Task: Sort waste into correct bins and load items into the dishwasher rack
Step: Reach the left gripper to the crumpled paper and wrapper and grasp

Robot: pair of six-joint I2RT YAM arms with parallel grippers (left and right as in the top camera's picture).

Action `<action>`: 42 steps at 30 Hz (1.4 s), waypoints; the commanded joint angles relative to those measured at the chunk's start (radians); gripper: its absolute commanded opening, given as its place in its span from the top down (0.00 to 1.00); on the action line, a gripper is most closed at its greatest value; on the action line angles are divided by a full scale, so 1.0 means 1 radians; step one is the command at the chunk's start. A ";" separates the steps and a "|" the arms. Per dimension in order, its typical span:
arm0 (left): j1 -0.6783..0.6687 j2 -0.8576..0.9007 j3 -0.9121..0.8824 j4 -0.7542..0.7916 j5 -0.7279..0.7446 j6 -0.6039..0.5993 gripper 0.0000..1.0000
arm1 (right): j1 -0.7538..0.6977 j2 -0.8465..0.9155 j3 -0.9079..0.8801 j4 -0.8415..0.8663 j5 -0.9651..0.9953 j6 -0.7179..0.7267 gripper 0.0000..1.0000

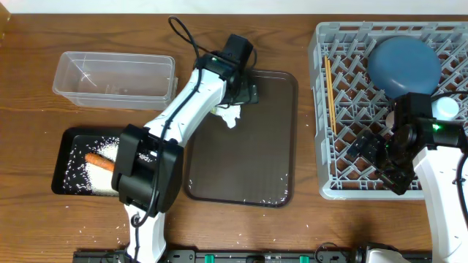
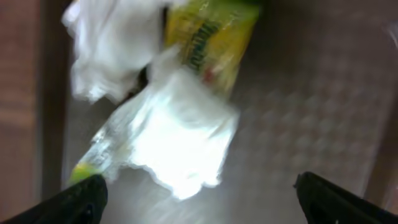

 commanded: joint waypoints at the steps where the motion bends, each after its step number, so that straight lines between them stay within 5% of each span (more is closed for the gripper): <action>1: -0.016 0.003 0.010 0.044 0.003 0.020 0.04 | -0.003 -0.009 -0.002 0.000 0.003 0.013 0.01; 17: -0.063 0.105 -0.013 0.063 -0.231 0.123 0.05 | -0.003 -0.009 -0.002 0.000 0.003 0.013 0.01; 23: -0.063 0.114 -0.013 0.064 -0.234 0.122 0.24 | -0.003 -0.009 -0.002 0.000 0.003 0.014 0.01; 29: -0.063 0.114 -0.013 0.063 -0.233 0.122 0.55 | -0.003 -0.009 -0.002 0.000 0.003 0.013 0.01; 32: -0.063 0.114 -0.013 0.063 -0.233 0.122 0.54 | -0.003 -0.009 -0.002 0.000 0.003 0.013 0.01; 35: -0.063 0.114 -0.016 0.064 -0.233 0.122 0.41 | -0.003 -0.009 -0.002 0.000 0.003 0.013 0.01; 42: -0.063 0.116 -0.037 0.073 -0.233 0.122 0.49 | -0.003 -0.009 -0.002 0.000 0.003 0.013 0.01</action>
